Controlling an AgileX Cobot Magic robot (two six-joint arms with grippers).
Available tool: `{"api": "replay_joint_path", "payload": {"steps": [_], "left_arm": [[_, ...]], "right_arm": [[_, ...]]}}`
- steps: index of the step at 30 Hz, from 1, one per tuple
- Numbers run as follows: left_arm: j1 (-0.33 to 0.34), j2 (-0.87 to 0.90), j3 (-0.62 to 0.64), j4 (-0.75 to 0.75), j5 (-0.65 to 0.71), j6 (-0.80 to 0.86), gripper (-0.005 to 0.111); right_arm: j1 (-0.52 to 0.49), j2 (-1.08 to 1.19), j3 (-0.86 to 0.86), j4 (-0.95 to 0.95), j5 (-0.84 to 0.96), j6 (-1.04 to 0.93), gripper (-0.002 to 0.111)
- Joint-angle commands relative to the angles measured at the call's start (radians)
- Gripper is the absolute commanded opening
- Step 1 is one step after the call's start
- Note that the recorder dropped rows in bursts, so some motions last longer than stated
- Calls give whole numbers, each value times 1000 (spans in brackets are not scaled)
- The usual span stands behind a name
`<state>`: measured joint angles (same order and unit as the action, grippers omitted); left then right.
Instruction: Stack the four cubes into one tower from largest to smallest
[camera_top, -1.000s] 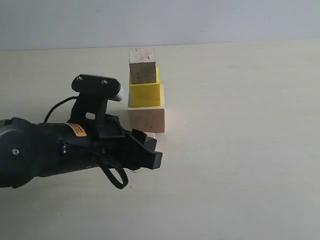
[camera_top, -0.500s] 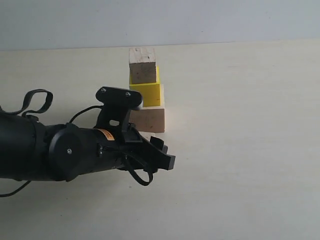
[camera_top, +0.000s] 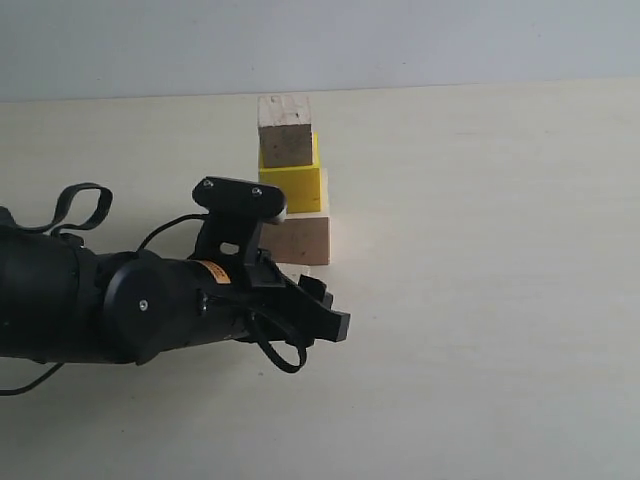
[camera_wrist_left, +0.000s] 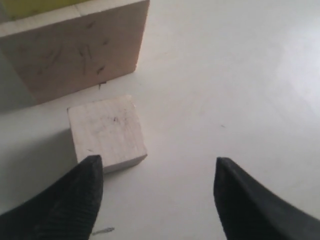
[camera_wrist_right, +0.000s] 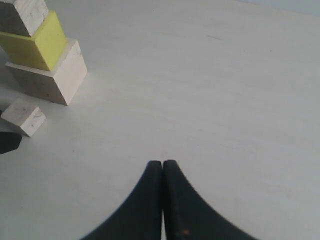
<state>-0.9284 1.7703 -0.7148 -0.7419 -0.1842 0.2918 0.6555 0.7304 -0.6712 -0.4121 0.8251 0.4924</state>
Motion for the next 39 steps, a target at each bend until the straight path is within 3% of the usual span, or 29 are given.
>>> {"api": "replay_joint_path", "payload": {"steps": [1, 7, 21, 39], "left_arm": [[-4, -49, -5, -4, 57, 2, 62], [-1, -90, -5, -4, 83, 10, 62], [82, -105, -5, 4, 229, 44, 59], [82, -69, -5, 22, 63, 105, 59]], "right_arm": [[-4, -5, 7, -3, -6, 0, 0], [-4, -5, 7, -1, -6, 0, 0], [-4, -5, 7, 13, -4, -2, 0], [-4, -5, 7, 55, -4, -2, 0]]}}
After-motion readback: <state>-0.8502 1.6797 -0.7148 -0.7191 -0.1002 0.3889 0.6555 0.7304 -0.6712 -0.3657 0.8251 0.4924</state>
